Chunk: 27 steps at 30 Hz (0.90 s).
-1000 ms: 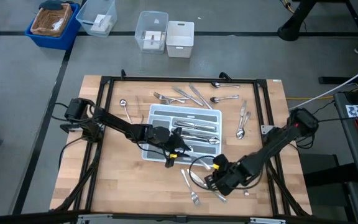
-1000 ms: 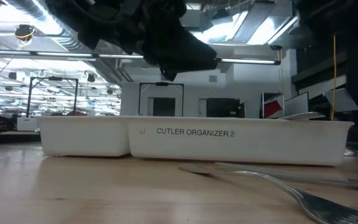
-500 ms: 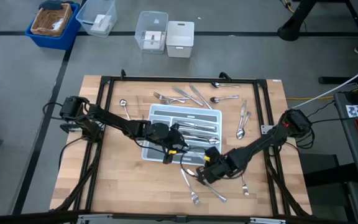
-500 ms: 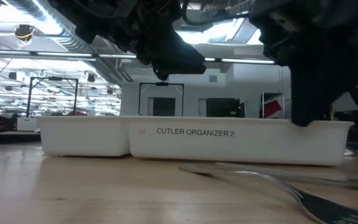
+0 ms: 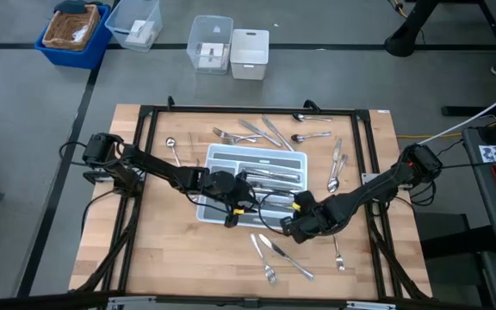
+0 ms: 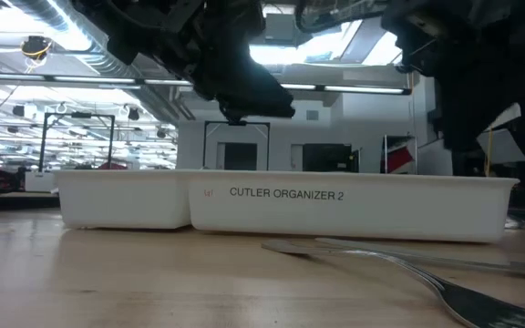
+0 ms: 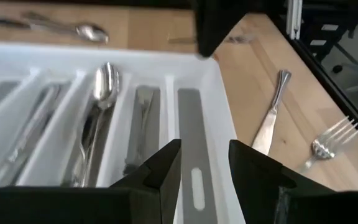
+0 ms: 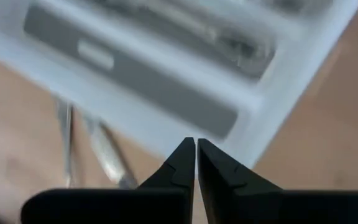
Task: Sort silverware
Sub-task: Put the fork into the organizer tray
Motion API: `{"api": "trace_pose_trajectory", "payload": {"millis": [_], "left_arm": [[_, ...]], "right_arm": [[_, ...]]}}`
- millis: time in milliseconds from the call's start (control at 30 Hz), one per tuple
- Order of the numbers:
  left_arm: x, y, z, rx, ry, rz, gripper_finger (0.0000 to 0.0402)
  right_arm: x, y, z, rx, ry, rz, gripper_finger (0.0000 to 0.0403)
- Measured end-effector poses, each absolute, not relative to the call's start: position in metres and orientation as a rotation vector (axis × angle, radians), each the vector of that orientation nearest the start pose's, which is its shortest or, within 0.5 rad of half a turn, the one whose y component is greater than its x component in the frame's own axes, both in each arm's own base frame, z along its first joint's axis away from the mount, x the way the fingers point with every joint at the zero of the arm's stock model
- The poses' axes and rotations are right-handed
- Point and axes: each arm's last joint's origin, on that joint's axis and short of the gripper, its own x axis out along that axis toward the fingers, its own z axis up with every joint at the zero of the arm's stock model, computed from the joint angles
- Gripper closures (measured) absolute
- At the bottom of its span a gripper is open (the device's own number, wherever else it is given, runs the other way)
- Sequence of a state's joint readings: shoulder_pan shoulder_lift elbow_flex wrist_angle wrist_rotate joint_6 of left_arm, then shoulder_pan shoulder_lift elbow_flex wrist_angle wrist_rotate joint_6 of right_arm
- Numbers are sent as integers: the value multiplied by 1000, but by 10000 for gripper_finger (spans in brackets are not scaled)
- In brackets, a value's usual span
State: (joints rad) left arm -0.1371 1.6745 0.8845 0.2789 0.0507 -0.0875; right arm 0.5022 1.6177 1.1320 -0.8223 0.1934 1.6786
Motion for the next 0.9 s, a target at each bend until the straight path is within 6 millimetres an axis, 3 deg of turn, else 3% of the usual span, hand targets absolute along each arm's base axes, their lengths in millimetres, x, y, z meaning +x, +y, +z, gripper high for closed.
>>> {"api": "trace_pose_trajectory", "payload": {"millis": [167,367,600,900], "left_arm": [[341,-51,184,-119,566,-213,276],[340,-55,184,-162,574,-319,276],[338,-65,184,-168,581,-345,276],[336,-74,184,-160,584,-372,276]], "right_arm": [[266,149,221,1121,1203,-707,379],[262,163,224,1119,1230,-642,379],[242,179,222,1101,1353,-678,376],[204,194,205,1086,1462,-926,291]]}}
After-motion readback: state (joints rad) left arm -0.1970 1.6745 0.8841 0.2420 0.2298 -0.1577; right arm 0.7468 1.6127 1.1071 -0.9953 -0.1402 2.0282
